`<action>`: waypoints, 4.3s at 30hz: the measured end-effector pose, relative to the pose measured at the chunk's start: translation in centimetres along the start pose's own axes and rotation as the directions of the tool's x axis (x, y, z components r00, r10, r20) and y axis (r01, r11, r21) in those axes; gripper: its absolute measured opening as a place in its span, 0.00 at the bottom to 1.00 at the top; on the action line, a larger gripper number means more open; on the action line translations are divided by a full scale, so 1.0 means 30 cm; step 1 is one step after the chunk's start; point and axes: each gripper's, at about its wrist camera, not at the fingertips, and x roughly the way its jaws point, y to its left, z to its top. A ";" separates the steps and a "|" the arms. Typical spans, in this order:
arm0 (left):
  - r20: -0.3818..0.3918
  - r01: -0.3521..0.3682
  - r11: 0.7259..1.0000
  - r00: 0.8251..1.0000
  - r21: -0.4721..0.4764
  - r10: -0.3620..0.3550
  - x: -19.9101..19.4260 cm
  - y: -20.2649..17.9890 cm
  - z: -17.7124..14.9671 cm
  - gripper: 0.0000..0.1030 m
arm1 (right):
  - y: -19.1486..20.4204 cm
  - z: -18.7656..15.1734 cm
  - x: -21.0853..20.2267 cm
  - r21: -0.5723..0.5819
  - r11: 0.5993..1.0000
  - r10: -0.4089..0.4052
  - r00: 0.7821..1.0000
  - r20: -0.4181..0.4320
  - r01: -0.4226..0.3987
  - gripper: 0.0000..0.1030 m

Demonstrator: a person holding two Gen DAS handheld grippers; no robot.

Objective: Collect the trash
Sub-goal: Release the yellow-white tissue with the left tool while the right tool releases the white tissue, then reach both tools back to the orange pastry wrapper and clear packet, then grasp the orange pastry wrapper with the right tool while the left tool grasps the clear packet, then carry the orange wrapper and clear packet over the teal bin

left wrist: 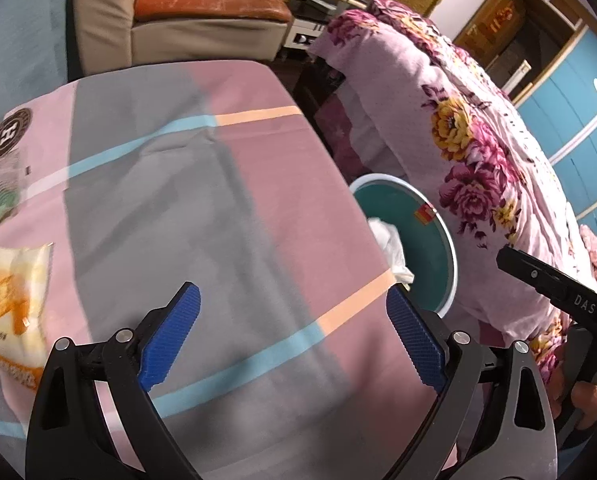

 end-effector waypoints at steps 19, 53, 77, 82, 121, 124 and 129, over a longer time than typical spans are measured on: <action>0.092 -0.052 0.984 0.993 -0.173 0.069 -0.252 0.363 -0.132 0.95 | 0.483 -0.092 -0.020 -0.231 0.969 0.077 0.994 -0.073 -0.093 0.74; 0.071 -0.178 0.904 0.972 -0.390 0.222 -0.361 0.936 -0.273 0.95 | 1.142 -0.155 0.375 -0.293 0.866 0.305 0.892 -0.333 -0.405 0.58; 0.104 -0.120 0.935 0.981 -0.332 0.163 -0.287 0.881 -0.003 0.95 | 0.834 0.042 0.187 -0.216 0.908 0.330 0.930 -0.160 -0.359 0.11; 0.105 -0.122 0.931 0.980 -0.345 0.167 -0.220 0.855 0.100 0.95 | 0.748 0.090 0.183 -0.173 0.922 0.327 0.937 -0.123 -0.345 0.11; 0.127 -0.175 0.984 0.976 -0.017 0.176 -0.159 0.218 -0.007 0.58 | 0.282 0.012 -0.045 -0.048 0.966 0.258 0.963 0.072 -0.255 0.11; 0.123 -0.156 0.988 0.980 0.013 0.153 -0.159 0.143 -0.028 0.58 | 0.203 -0.007 -0.087 -0.019 0.971 0.241 0.965 0.101 -0.240 0.11; 0.114 -0.136 0.988 0.985 0.067 0.128 -0.151 0.015 -0.061 0.59 | 0.092 -0.045 -0.156 0.007 0.980 0.196 0.968 0.156 -0.200 0.11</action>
